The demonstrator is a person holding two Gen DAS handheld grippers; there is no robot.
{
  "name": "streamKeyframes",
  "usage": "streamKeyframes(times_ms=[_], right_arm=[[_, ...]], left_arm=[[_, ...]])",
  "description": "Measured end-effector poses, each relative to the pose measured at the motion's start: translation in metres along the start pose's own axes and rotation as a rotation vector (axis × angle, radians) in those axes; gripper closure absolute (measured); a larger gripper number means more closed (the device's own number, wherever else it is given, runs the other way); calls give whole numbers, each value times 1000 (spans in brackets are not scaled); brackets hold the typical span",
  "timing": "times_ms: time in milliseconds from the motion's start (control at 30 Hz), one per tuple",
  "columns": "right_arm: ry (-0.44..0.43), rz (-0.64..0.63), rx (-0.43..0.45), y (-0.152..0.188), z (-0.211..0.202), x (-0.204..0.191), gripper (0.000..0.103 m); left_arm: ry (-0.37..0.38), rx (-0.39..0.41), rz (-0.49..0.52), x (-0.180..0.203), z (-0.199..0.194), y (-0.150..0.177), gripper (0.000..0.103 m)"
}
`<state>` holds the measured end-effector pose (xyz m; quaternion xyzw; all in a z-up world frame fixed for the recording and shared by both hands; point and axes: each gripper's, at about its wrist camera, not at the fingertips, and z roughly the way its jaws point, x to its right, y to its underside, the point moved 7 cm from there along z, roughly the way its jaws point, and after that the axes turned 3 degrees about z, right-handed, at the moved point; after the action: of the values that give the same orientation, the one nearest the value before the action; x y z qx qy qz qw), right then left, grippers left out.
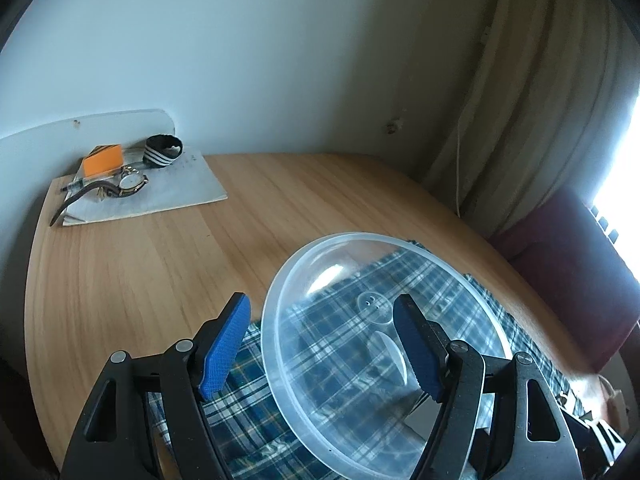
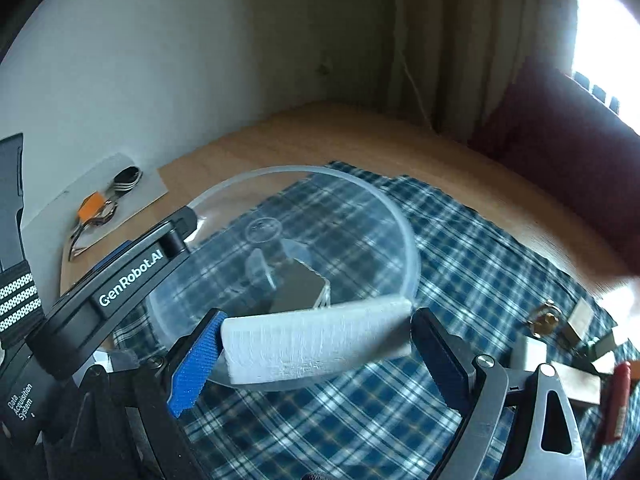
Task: Organize rigid objects
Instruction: 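Carry the white foam block into the clear bowl and open the right tool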
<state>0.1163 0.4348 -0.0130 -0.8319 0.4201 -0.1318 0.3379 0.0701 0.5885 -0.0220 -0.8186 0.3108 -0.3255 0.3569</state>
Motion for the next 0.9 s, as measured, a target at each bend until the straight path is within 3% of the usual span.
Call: streamKeyframes(times_ms=[300, 467, 600, 900], right_arm=[[-3, 44, 24, 1, -8, 16, 8], [7, 83, 33, 9, -17, 31, 8], [16, 132, 39, 17, -25, 46, 8], [71, 280, 31, 35, -36, 94, 8]], left_arm=[[29, -17, 19, 5, 1, 3, 24], [78, -35, 83, 24, 0, 8, 21], [161, -40, 164, 49, -6, 15, 14], [307, -44, 283, 88, -23, 28, 14]])
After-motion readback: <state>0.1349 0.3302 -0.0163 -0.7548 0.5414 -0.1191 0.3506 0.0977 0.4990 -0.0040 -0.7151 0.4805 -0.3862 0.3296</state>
